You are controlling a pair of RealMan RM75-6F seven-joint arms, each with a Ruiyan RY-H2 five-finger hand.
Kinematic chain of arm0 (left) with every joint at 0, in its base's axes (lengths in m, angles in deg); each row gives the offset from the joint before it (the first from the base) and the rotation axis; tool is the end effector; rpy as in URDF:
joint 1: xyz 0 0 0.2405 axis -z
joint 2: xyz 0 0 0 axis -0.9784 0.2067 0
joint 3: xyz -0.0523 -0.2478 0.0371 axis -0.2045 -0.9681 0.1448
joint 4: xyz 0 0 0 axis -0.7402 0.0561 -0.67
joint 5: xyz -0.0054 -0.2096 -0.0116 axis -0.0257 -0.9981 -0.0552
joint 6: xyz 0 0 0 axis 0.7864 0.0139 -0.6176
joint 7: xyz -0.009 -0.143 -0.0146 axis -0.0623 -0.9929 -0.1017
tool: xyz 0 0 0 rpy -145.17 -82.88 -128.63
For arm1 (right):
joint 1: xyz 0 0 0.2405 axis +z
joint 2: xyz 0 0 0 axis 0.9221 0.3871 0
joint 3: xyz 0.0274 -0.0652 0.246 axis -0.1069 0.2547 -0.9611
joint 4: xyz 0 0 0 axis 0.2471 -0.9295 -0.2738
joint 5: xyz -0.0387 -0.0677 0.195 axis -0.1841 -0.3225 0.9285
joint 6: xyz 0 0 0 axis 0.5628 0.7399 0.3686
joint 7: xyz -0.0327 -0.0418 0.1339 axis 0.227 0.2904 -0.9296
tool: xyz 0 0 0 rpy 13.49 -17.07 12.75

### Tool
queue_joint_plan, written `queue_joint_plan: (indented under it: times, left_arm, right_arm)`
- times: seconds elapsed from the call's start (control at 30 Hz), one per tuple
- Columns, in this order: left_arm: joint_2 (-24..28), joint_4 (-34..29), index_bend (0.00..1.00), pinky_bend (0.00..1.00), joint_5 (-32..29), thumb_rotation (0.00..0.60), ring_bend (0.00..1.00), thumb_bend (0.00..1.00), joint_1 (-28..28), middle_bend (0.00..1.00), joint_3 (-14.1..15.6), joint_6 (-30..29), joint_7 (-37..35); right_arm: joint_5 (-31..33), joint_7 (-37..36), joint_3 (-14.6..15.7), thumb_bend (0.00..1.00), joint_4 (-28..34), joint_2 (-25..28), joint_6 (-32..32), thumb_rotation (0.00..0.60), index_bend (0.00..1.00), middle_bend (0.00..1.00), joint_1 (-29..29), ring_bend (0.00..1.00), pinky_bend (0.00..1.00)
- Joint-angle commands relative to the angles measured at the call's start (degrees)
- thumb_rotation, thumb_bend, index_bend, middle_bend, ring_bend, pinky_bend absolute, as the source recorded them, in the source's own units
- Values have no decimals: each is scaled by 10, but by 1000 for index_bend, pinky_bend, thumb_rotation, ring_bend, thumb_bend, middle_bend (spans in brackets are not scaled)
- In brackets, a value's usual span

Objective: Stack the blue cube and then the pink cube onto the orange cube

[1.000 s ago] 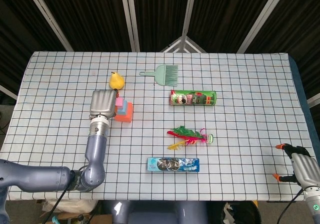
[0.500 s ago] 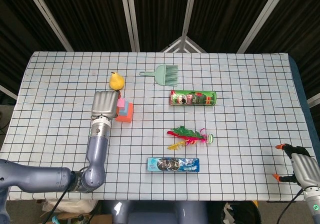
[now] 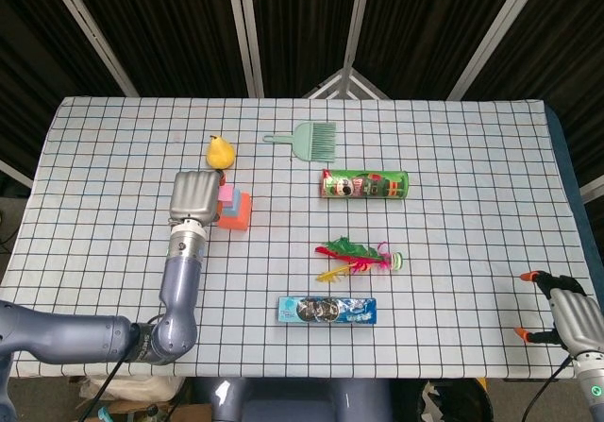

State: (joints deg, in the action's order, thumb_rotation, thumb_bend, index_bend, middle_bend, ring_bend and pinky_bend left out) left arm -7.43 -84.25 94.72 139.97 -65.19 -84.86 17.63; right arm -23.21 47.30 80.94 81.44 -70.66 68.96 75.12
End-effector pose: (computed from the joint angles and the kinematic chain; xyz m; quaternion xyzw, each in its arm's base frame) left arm -0.0538 0.3749 0.0275 -0.6578 -0.3945 -0.2545 0.5889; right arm -0.3407 -0.1809 0.1686 0.5710 -0.5352 0.2728 0.5596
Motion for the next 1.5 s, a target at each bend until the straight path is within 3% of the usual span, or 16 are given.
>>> queue_joint_plan:
  times: [0.03,1.5]
  left_arm:
    - [0,1,431,865,0,600,751,468,0,873,0,1,0]
    - [4,-3,435,864,-4,600,751,469,0,873,1,0,1]
  right_arm:
    - [0,0,0,170,0,0,0,600,251,202,0,194,97]
    - [4,1,0,170,2,2,-4,600,251,202,1,194,97]
